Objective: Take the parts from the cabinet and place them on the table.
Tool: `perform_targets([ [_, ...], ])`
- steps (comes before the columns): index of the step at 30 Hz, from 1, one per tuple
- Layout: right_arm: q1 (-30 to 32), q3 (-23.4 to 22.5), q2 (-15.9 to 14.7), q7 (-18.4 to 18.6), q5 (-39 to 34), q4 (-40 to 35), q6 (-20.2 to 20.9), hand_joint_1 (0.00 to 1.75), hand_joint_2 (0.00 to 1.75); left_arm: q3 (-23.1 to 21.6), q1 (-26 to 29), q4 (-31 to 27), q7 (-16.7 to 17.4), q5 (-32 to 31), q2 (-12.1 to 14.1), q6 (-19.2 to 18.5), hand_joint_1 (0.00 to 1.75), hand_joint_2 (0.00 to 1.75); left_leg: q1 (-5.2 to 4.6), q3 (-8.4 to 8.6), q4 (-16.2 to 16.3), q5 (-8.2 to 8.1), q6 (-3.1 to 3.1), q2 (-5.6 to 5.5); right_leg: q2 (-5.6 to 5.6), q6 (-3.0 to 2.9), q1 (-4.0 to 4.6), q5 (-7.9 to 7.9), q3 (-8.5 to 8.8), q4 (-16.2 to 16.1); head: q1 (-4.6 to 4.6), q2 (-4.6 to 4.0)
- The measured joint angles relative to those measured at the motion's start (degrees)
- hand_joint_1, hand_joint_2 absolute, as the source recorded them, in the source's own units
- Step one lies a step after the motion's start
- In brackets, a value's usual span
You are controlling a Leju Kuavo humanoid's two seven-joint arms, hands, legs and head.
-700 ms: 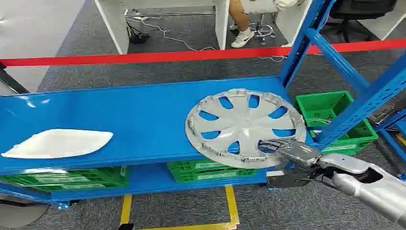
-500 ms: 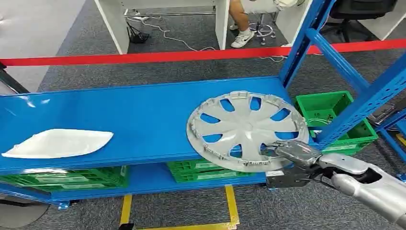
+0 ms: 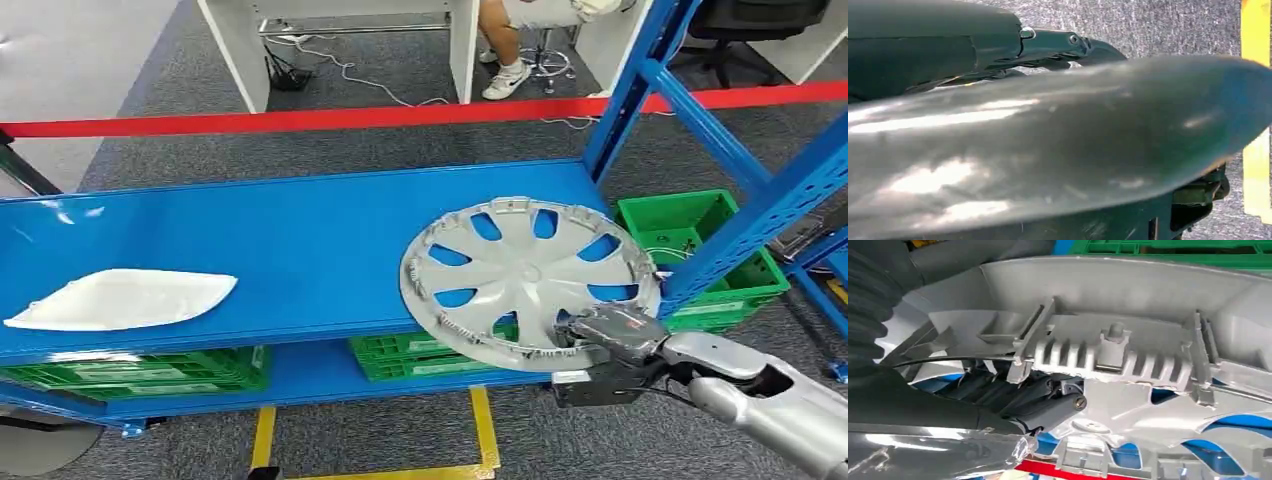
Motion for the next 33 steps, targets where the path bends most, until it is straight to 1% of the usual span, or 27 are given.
perform_targets([
  [7, 1.75, -1.75, 0.46, 0.0, 2.43, -0.81, -2.17, 1.75, 1.75, -0.02, 0.0, 0.0, 0.0, 0.37, -0.02, -0.02, 0.0, 0.0, 0.01, -0.01, 0.0, 0.0, 0.0, 0.0, -0.01, 0.0, 0.0, 0.0, 0.0, 0.0, 0.0, 0.0],
  [13, 5.0, -4.31, 1.31, 0.5, 5.53, -2.1, -5.91, 1.75, 1.75, -0.07, 0.0, 0.0, 0.0, 0.79, -0.07, 0.02, 0.0, 0.0, 0.01, -0.04, 0.0, -0.01, 0.01, -0.01, -0.01, 0.0, 0.01, 0.0, -0.02, 0.0, 0.0, 0.0],
  [15, 6.56, -5.68, 2.05, -0.08, 6.34, -2.64, -8.23, 1.75, 1.75, -0.09, 0.01, 0.0, -0.02, 1.0, -0.09, 0.09, 0.0, 0.0, 0.01, -0.07, 0.0, -0.01, 0.01, -0.01, -0.01, 0.0, 0.01, 0.0, -0.05, 0.0, 0.0, 0.0],
  [18, 9.55, -8.46, 3.81, -2.1, 6.05, -4.09, -13.41, 1.75, 1.75, -0.13, 0.01, 0.0, -0.15, 1.16, -0.2, 0.42, 0.0, 0.0, 0.01, -0.13, 0.0, -0.01, 0.01, 0.0, 0.0, 0.0, 0.01, 0.0, -0.12, 0.0, 0.0, 0.0],
  [21, 12.97, -12.36, 6.64, -5.84, 4.36, -6.92, -19.23, 1.75, 1.75, -0.48, 0.0, 0.0, -1.42, 1.55, -0.35, 0.85, 0.0, 0.0, 0.03, -0.15, -0.01, -0.01, 0.01, 0.0, -0.01, -0.01, 0.01, -0.01, -0.15, 0.0, 0.0, 0.0],
  [24, 15.65, -15.37, 9.18, -9.91, 0.67, -10.06, -22.52, 1.75, 1.75, -0.9, 0.0, 0.0, -2.93, 1.55, -0.5, 1.4, 0.0, 0.0, 0.04, -0.18, -0.01, -0.02, 0.0, 0.0, -0.01, -0.04, 0.02, -0.04, -0.19, 0.01, 0.0, 0.0],
  [26, 17.28, -17.25, 11.13, -13.14, -4.75, -12.35, -22.34, 1.75, 1.75, -1.03, -0.02, 0.0, -4.0, 1.55, -0.59, 1.62, 0.0, 0.0, 0.04, -0.2, -0.01, -0.03, -0.01, 0.0, 0.0, -0.06, 0.03, -0.05, -0.2, 0.01, 0.0, 0.0],
  [29, 18.76, -19.51, 14.07, -16.83, -14.45, -15.21, -18.68, 1.75, 1.75, -1.09, -0.03, 0.0, -5.37, 1.55, -0.68, 2.08, 0.0, 0.0, 0.04, -0.23, -0.01, -0.03, -0.01, 0.01, 0.03, -0.06, 0.03, -0.05, -0.26, 0.01, 0.0, 0.0],
  [31, 19.12, -20.92, 16.07, -18.19, -19.59, -16.61, -16.17, 1.75, 1.75, -1.16, -0.07, 0.0, -5.9, 1.6, -0.7, 2.3, 0.0, 0.0, 0.04, -0.24, -0.01, -0.03, -0.01, 0.02, 0.03, -0.06, 0.03, -0.05, -0.26, 0.01, 0.0, 0.0],
  [33, 19.22, -22.3, 17.93, -18.95, -22.87, -17.68, -14.4, 1.75, 1.75, -1.31, -0.07, 0.0, -6.25, 1.66, -0.74, 2.45, 0.0, 0.0, 0.04, -0.24, -0.01, -0.02, -0.02, 0.01, 0.02, -0.06, 0.03, -0.05, -0.26, 0.01, 0.0, 0.0],
])
